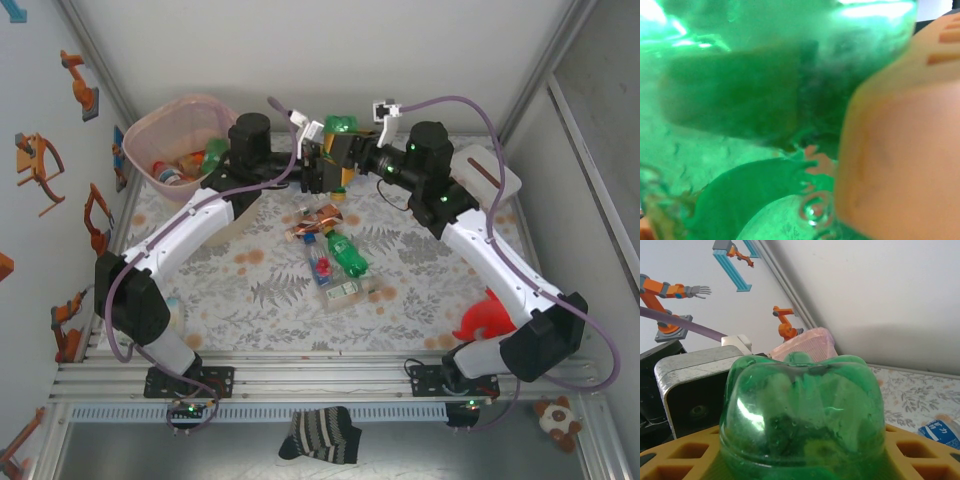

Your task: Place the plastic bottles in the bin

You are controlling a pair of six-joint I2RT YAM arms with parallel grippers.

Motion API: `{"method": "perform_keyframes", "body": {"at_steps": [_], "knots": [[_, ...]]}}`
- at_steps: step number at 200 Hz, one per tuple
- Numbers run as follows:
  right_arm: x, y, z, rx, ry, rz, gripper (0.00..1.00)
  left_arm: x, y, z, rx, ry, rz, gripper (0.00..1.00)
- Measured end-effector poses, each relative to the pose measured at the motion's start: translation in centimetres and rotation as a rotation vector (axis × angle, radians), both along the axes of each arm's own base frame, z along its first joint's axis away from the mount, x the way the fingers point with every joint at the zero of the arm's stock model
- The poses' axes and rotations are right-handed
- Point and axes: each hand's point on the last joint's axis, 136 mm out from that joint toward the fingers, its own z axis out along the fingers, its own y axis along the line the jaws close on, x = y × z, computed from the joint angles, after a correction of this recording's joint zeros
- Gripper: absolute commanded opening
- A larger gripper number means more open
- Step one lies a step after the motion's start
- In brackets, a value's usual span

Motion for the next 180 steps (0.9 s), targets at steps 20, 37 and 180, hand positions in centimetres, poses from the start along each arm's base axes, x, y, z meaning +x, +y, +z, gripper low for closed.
{"method": "perform_keyframes", "body": {"at_steps": [20, 37, 180], "knots": [[-0.1, -0.1, 0.1, -0.008, -0.014, -0.001, 0.57, -0.1, 0.0, 0.0, 0.002, -0.005, -0.004, 0.55], [-0.5, -0.1, 0.2, -0.014, -0.020, 0.000, 0.67, -0.4, 0.1, 0.1, 0.007, -0.013, -0.007, 0.50], [-2.6, -4.9, 0.1, -0.176, -0.039, -0.178, 0.76, 10.2, 19.0, 3.5, 0.302, -0.087, 0.829, 0.47]]}}
